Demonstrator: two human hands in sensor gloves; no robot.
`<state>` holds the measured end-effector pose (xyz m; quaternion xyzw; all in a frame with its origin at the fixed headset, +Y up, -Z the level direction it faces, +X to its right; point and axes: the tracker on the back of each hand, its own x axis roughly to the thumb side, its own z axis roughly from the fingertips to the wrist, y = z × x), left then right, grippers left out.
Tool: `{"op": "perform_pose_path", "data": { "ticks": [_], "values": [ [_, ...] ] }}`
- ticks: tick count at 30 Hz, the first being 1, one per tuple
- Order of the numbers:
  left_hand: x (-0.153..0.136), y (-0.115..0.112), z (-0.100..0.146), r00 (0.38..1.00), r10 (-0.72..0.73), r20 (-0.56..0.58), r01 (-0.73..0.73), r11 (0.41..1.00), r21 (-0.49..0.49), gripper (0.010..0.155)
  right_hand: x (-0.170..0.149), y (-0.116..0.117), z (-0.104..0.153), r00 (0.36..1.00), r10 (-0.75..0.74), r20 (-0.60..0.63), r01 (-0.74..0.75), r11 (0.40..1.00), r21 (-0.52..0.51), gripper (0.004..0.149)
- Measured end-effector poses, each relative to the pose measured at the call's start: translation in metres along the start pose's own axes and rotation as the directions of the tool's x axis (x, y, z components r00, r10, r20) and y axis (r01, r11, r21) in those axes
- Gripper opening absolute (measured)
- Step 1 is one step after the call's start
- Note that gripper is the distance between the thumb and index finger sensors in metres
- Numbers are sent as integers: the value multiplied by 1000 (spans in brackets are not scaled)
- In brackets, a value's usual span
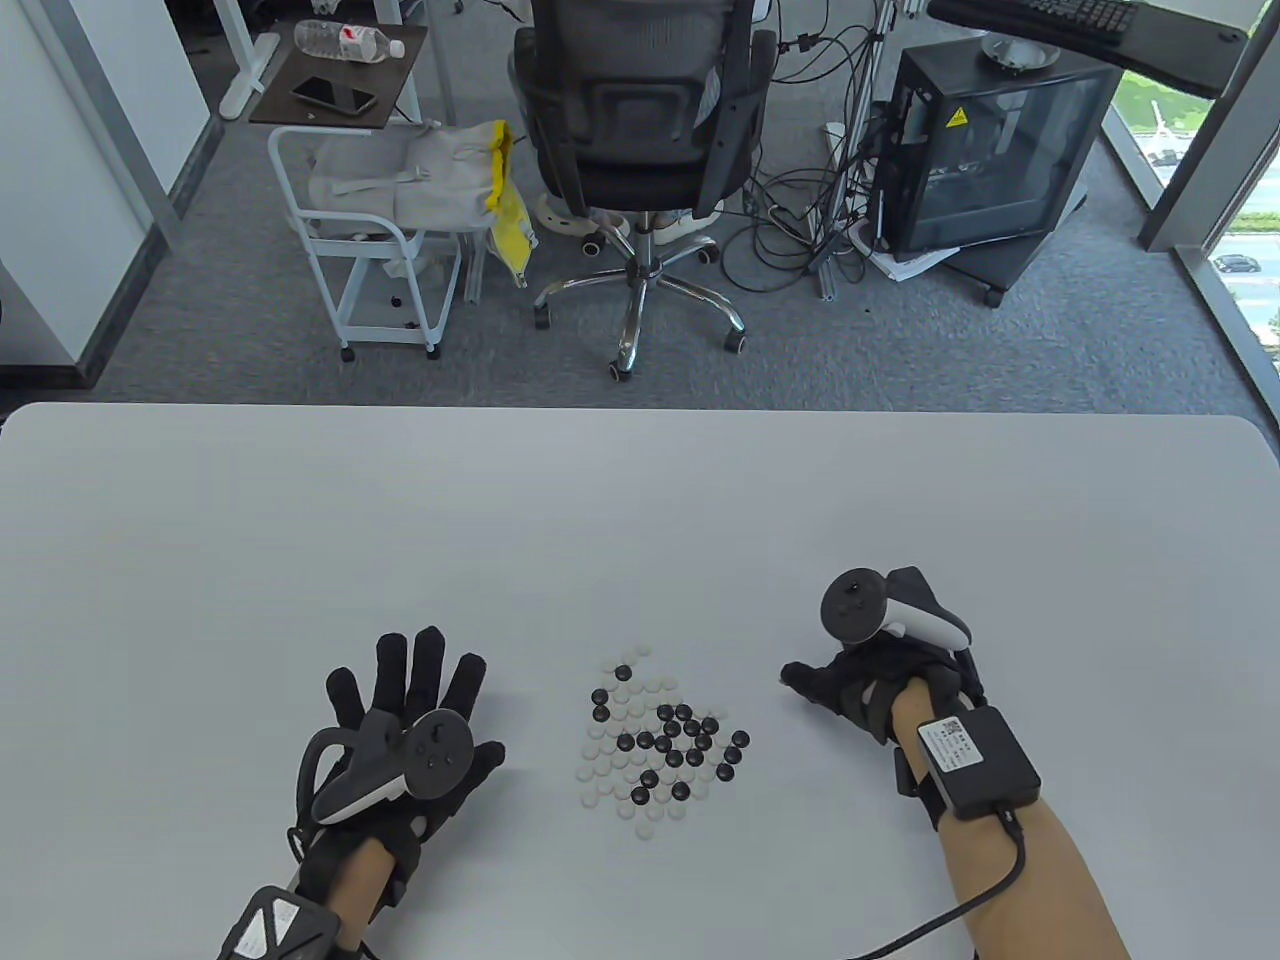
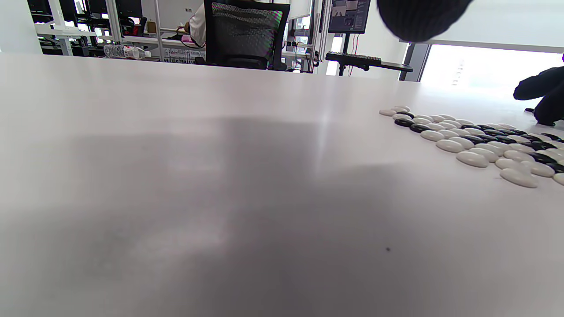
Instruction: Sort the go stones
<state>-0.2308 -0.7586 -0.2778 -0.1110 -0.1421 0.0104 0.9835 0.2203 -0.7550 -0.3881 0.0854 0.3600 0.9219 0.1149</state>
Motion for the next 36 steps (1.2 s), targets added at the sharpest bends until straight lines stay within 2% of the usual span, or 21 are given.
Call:
{"op": "perform_pose_path", "data": {
  "ticks": [8, 18, 25, 30, 36],
  "values": [
    [1, 0, 0, 1000, -5, 1, 5, 1000, -4, 85, -45, -6, 13, 990, -66, -126, 59, 996, -63, 69],
    [3, 0, -1, 1000, -11, 4, 11, 1000, -7, 85, -59, -7, 16, 983, -109, -149, 96, 991, -92, 70],
    [3, 0, -1, 1000, -7, 1, 7, 1000, -9, 85, -33, -7, 17, 997, -39, -69, 34, 996, -78, 71],
    [3, 0, -2, 1000, -9, -1, 9, 1000, -7, 85, 4, -2, 17, 998, 12, 66, -10, 999, -41, 70],
    [3, 0, -2, 1000, -9, 3, 9, 1000, -4, 85, 45, 14, 13, 976, 47, 211, -52, 998, 22, 70]
  ]
}}
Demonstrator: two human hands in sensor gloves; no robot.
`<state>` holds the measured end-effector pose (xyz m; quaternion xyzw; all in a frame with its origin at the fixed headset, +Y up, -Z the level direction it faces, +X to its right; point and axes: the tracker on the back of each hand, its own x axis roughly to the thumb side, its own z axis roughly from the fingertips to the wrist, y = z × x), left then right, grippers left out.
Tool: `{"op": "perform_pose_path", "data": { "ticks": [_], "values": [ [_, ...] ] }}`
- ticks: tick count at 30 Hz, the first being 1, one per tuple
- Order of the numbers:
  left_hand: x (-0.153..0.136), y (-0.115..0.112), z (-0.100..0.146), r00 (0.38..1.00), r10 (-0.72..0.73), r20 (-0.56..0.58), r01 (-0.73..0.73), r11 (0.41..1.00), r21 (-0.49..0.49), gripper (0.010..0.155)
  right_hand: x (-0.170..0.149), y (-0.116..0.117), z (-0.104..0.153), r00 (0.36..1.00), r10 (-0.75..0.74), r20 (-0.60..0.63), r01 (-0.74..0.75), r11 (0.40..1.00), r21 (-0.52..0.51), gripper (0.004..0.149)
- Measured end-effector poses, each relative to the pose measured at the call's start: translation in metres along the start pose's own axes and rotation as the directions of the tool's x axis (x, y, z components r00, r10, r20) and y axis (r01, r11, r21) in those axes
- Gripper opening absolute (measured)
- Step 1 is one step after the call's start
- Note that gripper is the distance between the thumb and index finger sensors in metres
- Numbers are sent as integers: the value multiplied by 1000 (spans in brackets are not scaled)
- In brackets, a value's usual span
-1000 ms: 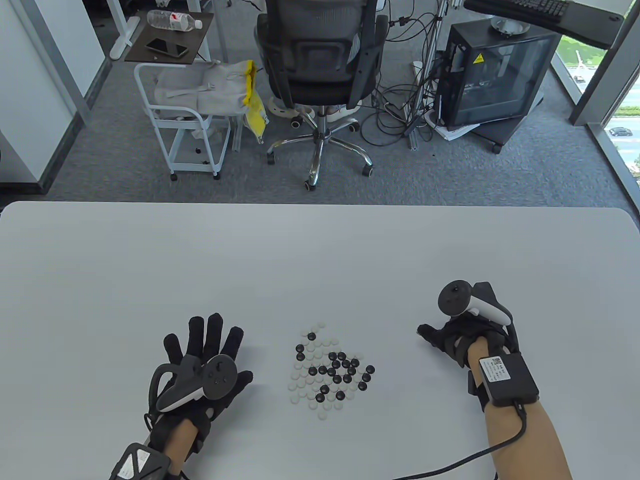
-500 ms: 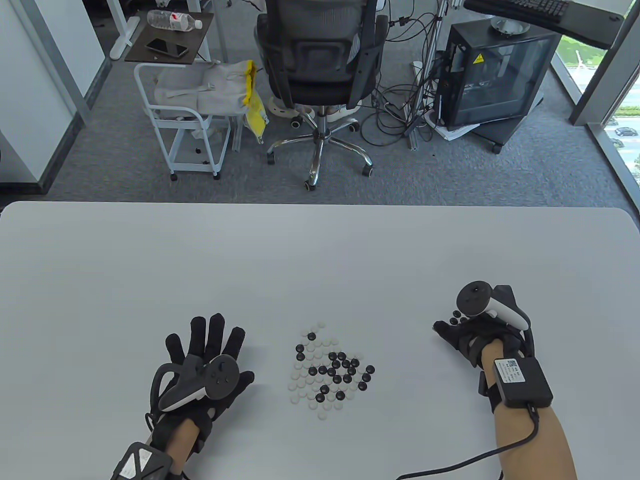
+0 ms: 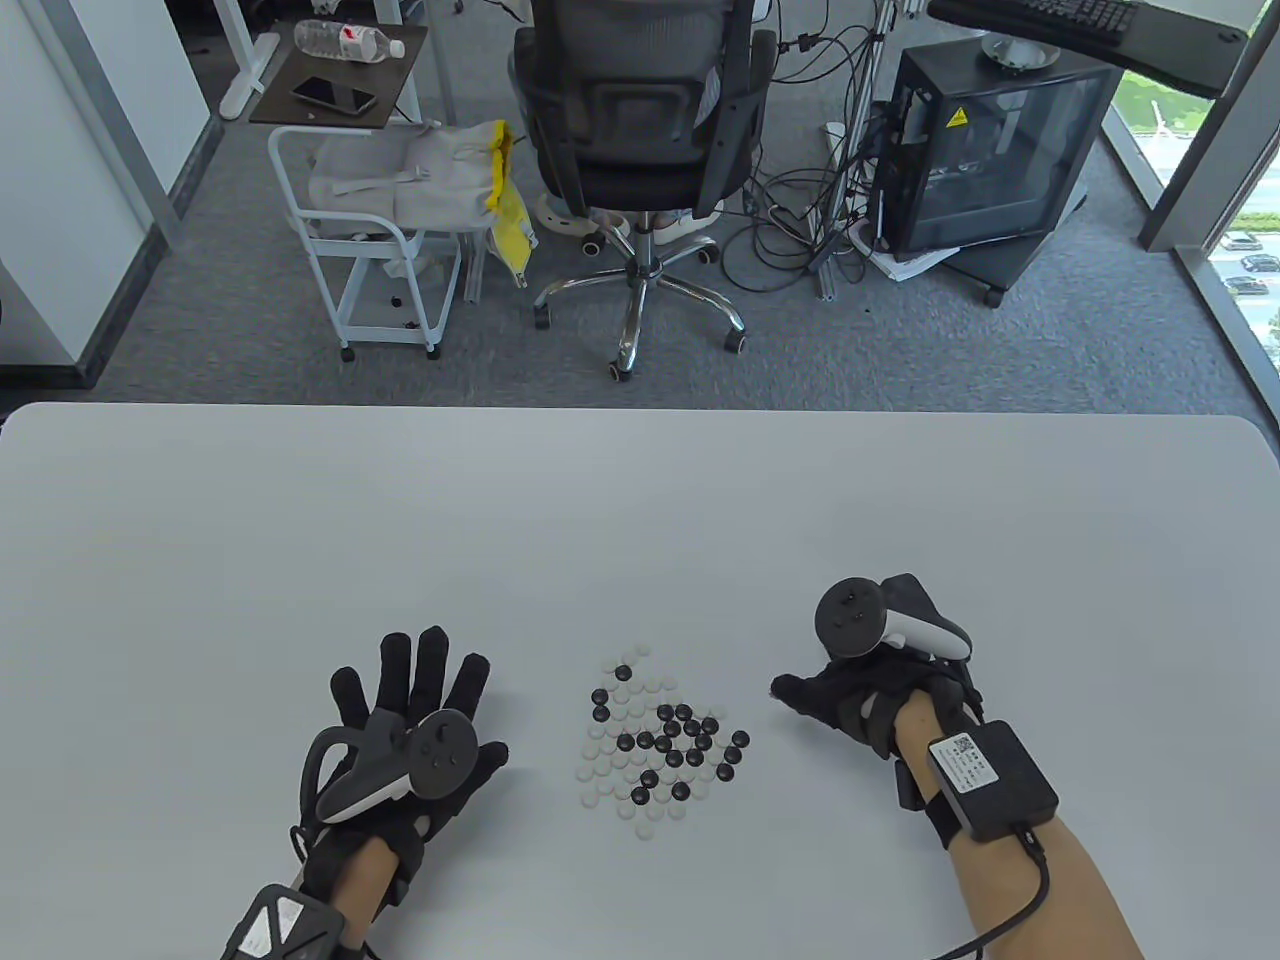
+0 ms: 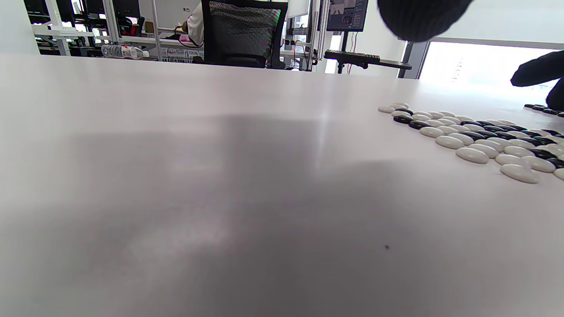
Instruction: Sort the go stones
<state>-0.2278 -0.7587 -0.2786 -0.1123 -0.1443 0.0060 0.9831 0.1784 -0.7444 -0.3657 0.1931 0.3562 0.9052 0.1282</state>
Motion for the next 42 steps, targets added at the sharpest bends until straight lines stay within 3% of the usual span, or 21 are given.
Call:
{"op": "perform_pose_path", "data": {
  "ticks": [7, 13, 19, 30, 42],
  "values": [
    [0, 0, 0, 1000, 3, 0, -3, 1000, 3, 85, 27, 19, -14, 995, 18, 99, -26, 997, 74, 69],
    [-1, 0, 1, 1000, 7, -2, -7, 1000, 0, 85, 24, 26, -18, 994, 1, 105, -11, 995, 96, 68],
    [-2, 0, 1, 1000, 9, -5, -9, 1000, -4, 85, -2, 20, -5, 1000, -7, 23, 5, 997, 80, 67],
    [-1, 0, 0, 1000, -1, -3, 1, 1000, -8, 85, -82, 4, 42, 964, -25, -266, 19, 1000, -23, 68],
    [2, -1, -1, 1000, -11, -1, 11, 1000, -12, 85, -110, 9, 50, 943, -102, -318, 75, 993, -97, 69]
  ]
}}
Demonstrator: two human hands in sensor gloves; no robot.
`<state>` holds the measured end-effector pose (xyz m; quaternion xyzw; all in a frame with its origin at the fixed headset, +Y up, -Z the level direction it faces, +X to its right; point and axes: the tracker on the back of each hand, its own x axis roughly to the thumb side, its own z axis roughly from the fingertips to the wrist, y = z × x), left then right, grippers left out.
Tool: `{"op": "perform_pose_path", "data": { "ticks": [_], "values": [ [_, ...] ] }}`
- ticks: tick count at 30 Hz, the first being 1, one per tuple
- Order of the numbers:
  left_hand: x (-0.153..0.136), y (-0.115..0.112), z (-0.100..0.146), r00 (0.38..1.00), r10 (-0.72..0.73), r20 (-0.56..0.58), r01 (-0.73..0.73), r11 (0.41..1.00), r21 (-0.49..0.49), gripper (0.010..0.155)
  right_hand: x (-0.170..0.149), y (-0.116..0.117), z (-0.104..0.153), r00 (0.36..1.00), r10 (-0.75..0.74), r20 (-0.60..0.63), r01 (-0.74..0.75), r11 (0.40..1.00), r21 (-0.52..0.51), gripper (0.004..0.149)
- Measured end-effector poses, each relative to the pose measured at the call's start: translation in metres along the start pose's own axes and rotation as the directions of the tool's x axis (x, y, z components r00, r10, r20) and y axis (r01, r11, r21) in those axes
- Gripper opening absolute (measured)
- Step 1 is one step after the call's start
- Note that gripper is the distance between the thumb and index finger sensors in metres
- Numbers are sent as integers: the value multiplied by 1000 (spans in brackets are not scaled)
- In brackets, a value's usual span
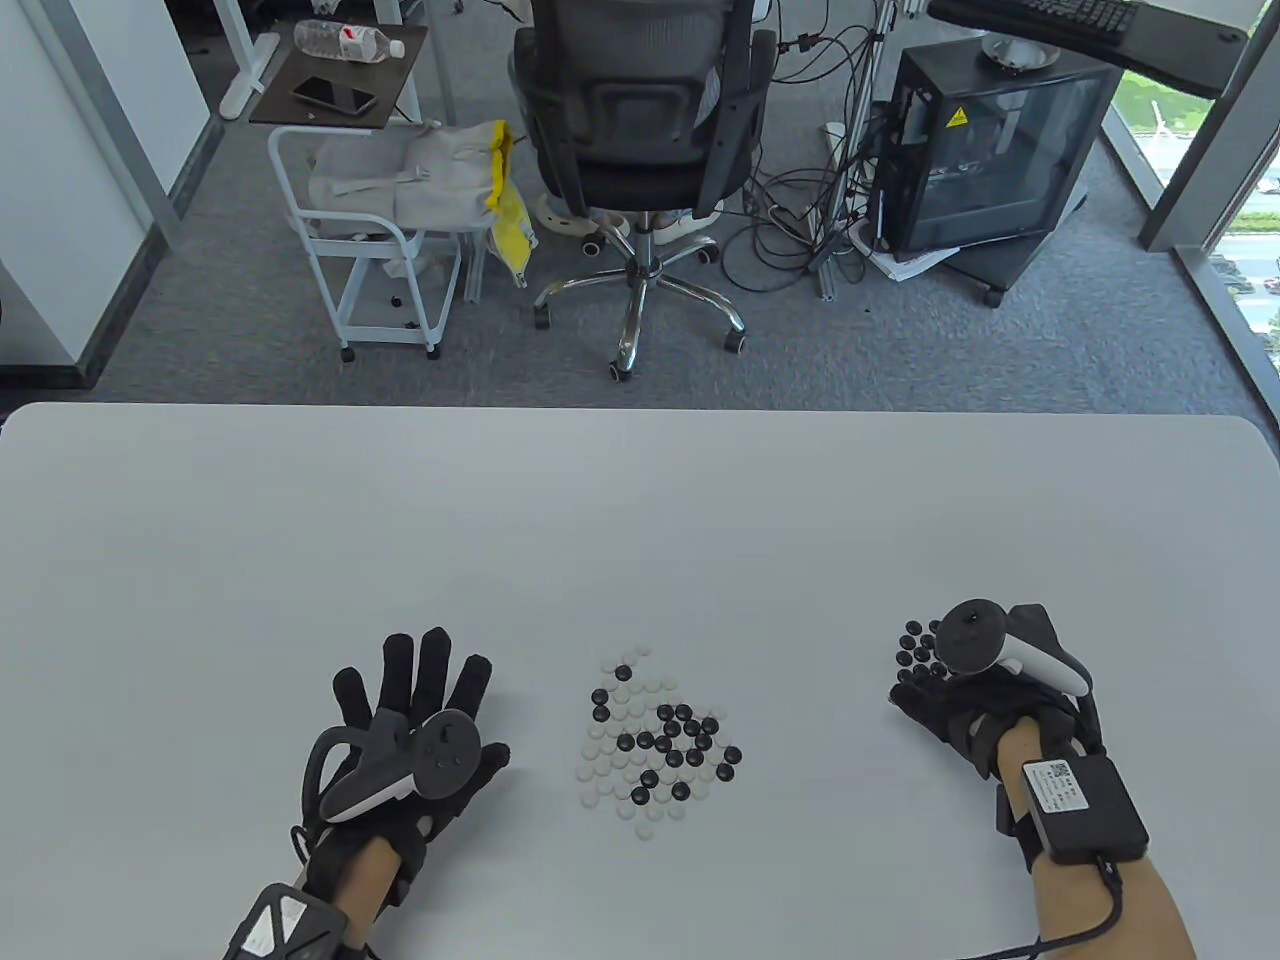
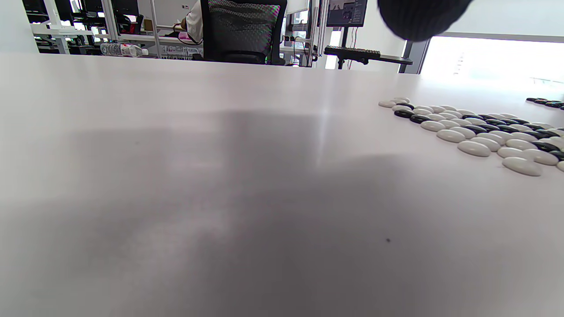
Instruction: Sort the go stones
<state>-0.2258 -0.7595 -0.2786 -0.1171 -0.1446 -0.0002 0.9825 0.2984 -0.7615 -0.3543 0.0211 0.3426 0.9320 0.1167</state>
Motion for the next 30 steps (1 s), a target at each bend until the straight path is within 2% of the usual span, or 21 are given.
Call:
{"op": "perform_pose_path", "data": {
  "ticks": [6, 10, 14, 19, 24, 30],
  "values": [
    [1, 0, 0, 1000, 1, 5, -1, 1000, 7, 85, 2, -2, 0, 1000, -13, 3, 13, 1000, -12, 71],
    [1, 0, 0, 1000, 7, 4, -7, 1000, 9, 85, 17, -8, 10, 997, -22, 77, 26, 998, -56, 73],
    [0, 0, 0, 1000, 13, 4, -13, 1000, 14, 85, 49, -20, 30, 972, 59, 228, -19, 984, -175, 78],
    [0, 0, 0, 1000, 14, 9, -14, 1000, 23, 85, 88, -22, 58, 917, 192, 348, -70, 940, -334, 82],
    [1, 5, 4, 1000, 19, 18, -20, 997, 71, 85, 107, -12, 74, 874, 269, 405, -74, 897, -435, 83],
    [4, 9, 9, 999, 19, 35, -23, 993, 115, 86, 109, 6, 84, 835, 390, 389, -98, 800, -592, 85]
  ]
}}
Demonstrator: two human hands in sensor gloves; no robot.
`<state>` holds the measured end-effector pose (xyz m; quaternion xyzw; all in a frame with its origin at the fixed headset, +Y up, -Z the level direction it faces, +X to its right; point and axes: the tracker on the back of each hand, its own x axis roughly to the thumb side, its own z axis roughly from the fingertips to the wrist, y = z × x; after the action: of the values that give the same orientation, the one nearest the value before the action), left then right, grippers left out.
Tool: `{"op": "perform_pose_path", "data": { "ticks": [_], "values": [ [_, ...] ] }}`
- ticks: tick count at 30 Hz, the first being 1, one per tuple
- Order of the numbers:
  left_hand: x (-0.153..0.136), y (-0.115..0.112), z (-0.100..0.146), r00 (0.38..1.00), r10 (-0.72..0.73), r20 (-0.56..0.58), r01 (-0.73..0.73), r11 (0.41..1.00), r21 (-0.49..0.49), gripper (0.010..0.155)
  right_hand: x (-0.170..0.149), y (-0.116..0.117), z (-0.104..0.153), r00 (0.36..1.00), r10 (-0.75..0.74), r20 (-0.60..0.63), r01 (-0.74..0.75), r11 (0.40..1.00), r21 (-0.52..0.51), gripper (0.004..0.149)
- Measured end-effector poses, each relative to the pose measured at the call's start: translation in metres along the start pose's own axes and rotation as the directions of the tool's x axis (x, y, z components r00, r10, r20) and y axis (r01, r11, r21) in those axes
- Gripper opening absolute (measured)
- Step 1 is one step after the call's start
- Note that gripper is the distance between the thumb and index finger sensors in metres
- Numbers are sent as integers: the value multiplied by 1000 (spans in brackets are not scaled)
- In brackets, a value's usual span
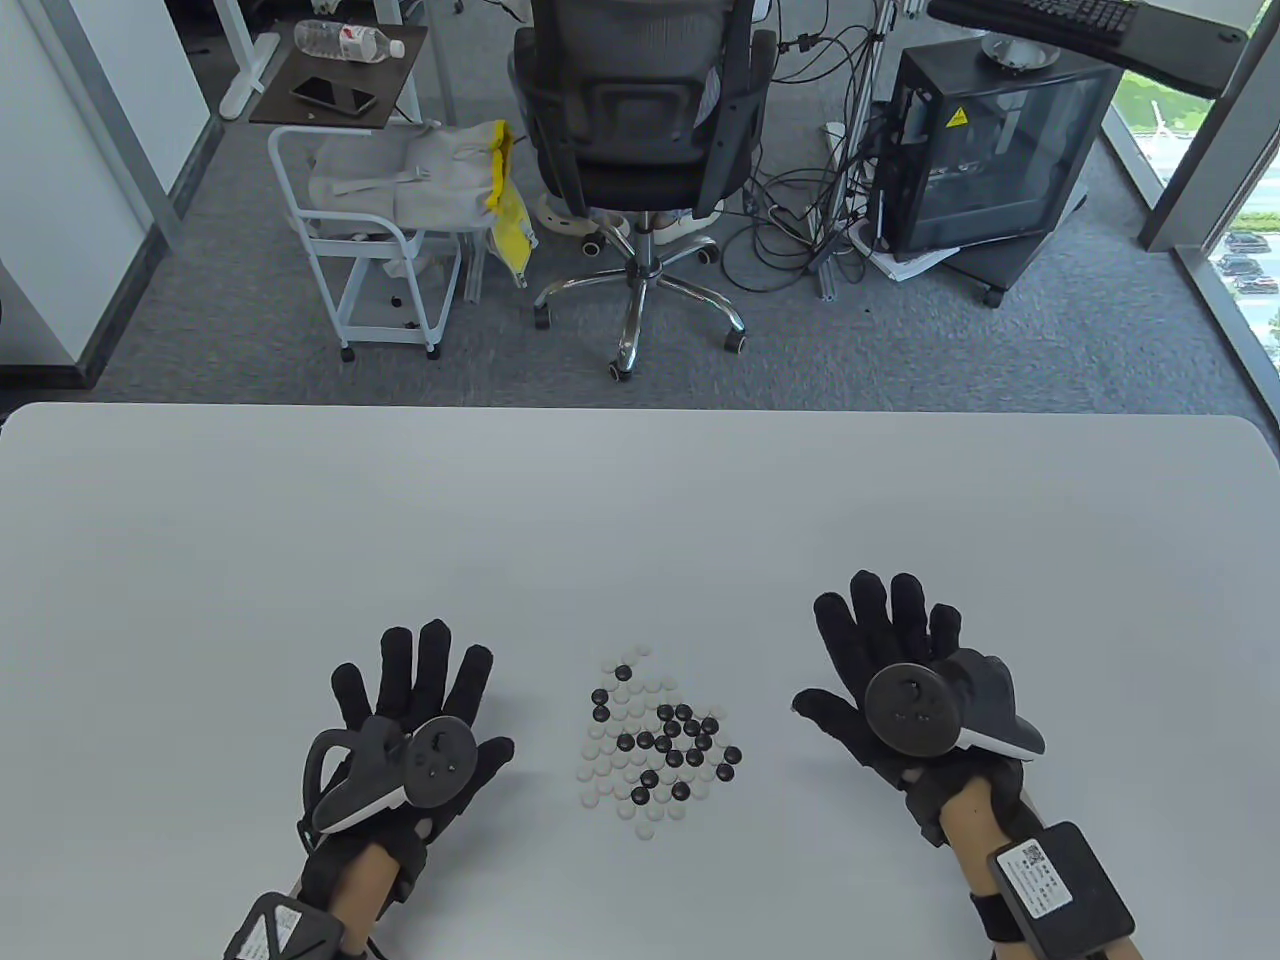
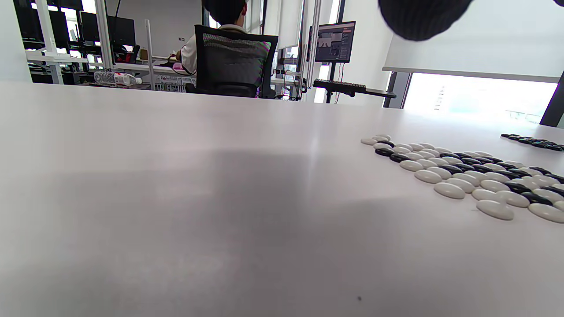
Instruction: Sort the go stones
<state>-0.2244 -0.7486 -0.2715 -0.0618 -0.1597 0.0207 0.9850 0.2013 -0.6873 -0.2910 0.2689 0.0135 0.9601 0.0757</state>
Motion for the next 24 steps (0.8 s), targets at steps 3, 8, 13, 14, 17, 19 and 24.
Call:
{"op": "perform_pose_path", "data": {
  "ticks": [3, 8, 13, 14, 17, 19, 24],
  "values": [
    [1, 0, 0, 1000, -3, 6, 3, 1000, 4, 86, 4, 9, 10, 998, 62, 17, -60, 996, -59, 85],
    [1, 0, 0, 1000, 2, 6, -2, 1000, 17, 86, -2, 27, 20, 1000, 14, -6, -15, 998, -56, 86],
    [1, -2, 0, 1000, -4, 11, 4, 1000, 19, 87, -14, 45, 27, 999, -32, -39, 31, 999, -43, 86],
    [0, -3, 0, 1000, -6, 10, 6, 1000, 16, 87, -16, 47, 28, 997, -56, -44, 54, 998, -37, 86],
    [-4, -5, 1, 1000, -4, 3, 3, 1000, 8, 88, -20, 54, 31, 998, -37, -53, 37, 999, 2, 86],
    [-7, -7, 0, 1000, 7, -7, -7, 1000, -9, 89, -20, 56, 33, 997, -40, -60, 40, 999, 3, 86],
    [-13, -12, 0, 1000, 3, -16, -3, 1000, -22, 89, -14, 53, 32, 997, -39, -66, 38, 999, -13, 86]
  ]
}}
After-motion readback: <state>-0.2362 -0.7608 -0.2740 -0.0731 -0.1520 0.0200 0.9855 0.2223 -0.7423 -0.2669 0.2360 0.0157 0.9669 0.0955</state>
